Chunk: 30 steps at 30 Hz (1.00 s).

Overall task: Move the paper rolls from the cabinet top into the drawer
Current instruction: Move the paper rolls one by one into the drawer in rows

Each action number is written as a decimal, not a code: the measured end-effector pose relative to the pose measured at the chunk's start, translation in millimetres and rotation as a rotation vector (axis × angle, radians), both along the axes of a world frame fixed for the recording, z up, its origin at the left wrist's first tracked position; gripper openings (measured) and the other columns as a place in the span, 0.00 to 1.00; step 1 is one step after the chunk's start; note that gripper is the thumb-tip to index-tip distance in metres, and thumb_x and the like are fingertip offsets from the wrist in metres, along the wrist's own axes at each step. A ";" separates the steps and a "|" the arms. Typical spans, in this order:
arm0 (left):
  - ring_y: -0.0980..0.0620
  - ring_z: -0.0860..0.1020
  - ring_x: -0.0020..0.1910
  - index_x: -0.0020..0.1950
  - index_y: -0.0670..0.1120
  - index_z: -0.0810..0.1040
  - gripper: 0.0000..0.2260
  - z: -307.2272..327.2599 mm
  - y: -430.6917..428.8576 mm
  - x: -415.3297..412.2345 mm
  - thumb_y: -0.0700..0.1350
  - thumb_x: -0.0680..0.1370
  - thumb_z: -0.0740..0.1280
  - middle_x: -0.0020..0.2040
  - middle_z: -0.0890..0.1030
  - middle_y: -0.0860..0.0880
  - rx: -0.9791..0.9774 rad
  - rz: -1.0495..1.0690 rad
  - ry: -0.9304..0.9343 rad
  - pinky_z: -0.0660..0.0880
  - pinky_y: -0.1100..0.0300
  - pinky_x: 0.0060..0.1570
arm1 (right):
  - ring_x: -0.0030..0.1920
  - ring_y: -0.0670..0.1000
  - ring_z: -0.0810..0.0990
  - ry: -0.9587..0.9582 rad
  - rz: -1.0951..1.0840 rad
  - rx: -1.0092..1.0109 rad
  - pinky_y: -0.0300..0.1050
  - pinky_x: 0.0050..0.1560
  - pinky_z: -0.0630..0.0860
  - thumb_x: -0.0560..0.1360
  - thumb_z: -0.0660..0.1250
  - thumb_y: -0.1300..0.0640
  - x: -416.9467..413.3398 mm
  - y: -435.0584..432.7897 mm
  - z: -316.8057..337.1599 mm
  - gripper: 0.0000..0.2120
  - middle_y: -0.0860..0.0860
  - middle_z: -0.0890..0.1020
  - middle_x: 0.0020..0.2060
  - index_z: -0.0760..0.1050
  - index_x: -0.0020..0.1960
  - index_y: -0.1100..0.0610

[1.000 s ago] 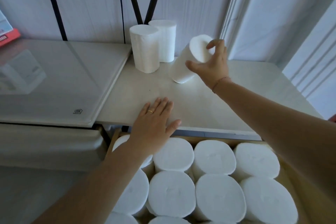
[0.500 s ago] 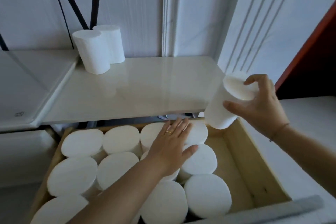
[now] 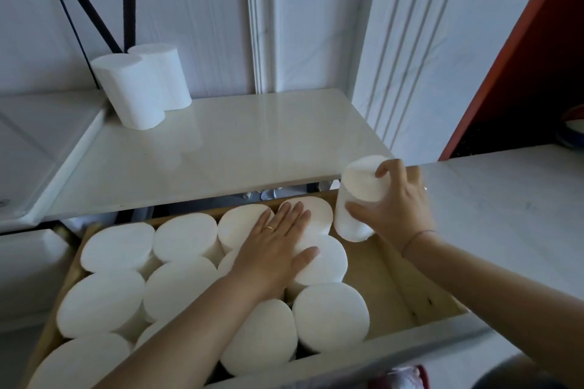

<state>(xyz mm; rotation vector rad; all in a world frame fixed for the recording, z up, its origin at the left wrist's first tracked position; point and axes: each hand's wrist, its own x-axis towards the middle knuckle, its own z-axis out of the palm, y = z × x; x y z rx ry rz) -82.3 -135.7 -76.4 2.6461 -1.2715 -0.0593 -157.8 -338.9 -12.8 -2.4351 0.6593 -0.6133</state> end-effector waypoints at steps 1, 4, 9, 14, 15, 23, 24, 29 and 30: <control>0.62 0.29 0.69 0.74 0.55 0.36 0.28 0.5 0.0 0.2 0.63 0.78 0.42 0.72 0.33 0.59 0.003 0.001 0.005 0.29 0.61 0.67 | 0.54 0.53 0.66 0.030 -0.013 0.030 0.47 0.48 0.69 0.59 0.74 0.42 4.7 1.3 -8.5 0.30 0.47 0.62 0.52 0.60 0.53 0.44; 0.61 0.30 0.70 0.75 0.54 0.38 0.28 1.8 0.8 -0.4 0.62 0.78 0.42 0.72 0.34 0.58 0.017 -0.002 0.004 0.29 0.60 0.68 | 0.55 0.55 0.68 0.091 -0.052 0.087 0.47 0.48 0.68 0.61 0.74 0.40 11.7 3.1 -32.1 0.30 0.49 0.62 0.51 0.60 0.54 0.46; 0.60 0.31 0.71 0.75 0.54 0.37 0.29 2.8 1.2 -1.5 0.63 0.78 0.41 0.74 0.34 0.57 0.017 -0.006 -0.008 0.29 0.59 0.69 | 0.55 0.57 0.70 0.206 0.025 0.127 0.45 0.49 0.67 0.62 0.75 0.41 11.3 -0.2 -54.4 0.29 0.53 0.65 0.59 0.60 0.52 0.47; 0.59 0.31 0.72 0.75 0.53 0.37 0.29 0.9 1.3 -0.4 0.63 0.78 0.40 0.75 0.35 0.56 0.034 -0.009 0.003 0.30 0.58 0.70 | 0.52 0.52 0.68 0.314 0.163 0.041 0.43 0.50 0.67 0.62 0.77 0.48 12.7 -21.6 -47.2 0.27 0.50 0.59 0.71 0.63 0.52 0.48; 0.59 0.31 0.72 0.75 0.53 0.37 0.29 1.0 1.1 -0.2 0.63 0.78 0.40 0.75 0.35 0.56 0.033 -0.007 0.002 0.31 0.57 0.70 | 0.51 0.52 0.68 0.321 0.163 0.008 0.43 0.48 0.67 0.62 0.77 0.48 12.5 -22.6 -46.1 0.26 0.50 0.60 0.71 0.63 0.51 0.48; 0.60 0.30 0.71 0.74 0.54 0.35 0.29 15.0 31.4 12.3 0.65 0.77 0.39 0.75 0.35 0.56 -0.023 0.006 -0.059 0.29 0.59 0.69 | 0.64 0.57 0.69 0.465 0.199 -0.516 0.51 0.61 0.72 0.69 0.68 0.40 21.1 -2.1 -8.3 0.25 0.54 0.65 0.65 0.69 0.60 0.51; 0.60 0.30 0.71 0.73 0.55 0.34 0.29 19.5 43.2 19.4 0.65 0.77 0.38 0.75 0.34 0.56 -0.040 0.031 -0.105 0.29 0.59 0.69 | 0.63 0.57 0.70 0.384 0.230 -0.501 0.50 0.60 0.71 0.70 0.68 0.43 28.4 4.2 5.2 0.21 0.53 0.67 0.63 0.71 0.59 0.51; 0.59 0.33 0.72 0.75 0.53 0.39 0.31 40.1 109.9 71.5 0.66 0.75 0.36 0.76 0.39 0.56 -0.047 0.252 -0.178 0.31 0.59 0.70 | 0.62 0.55 0.71 0.064 0.437 -0.320 0.46 0.60 0.70 0.73 0.67 0.48 100.3 62.6 45.5 0.17 0.52 0.69 0.63 0.72 0.59 0.53; 0.59 0.35 0.73 0.76 0.52 0.41 0.32 44.0 121.2 82.0 0.65 0.74 0.37 0.77 0.41 0.55 -0.036 0.293 -0.171 0.32 0.59 0.70 | 0.63 0.55 0.71 0.042 0.479 -0.287 0.46 0.60 0.70 0.74 0.67 0.48 119.4 77.3 46.2 0.18 0.53 0.69 0.64 0.71 0.61 0.53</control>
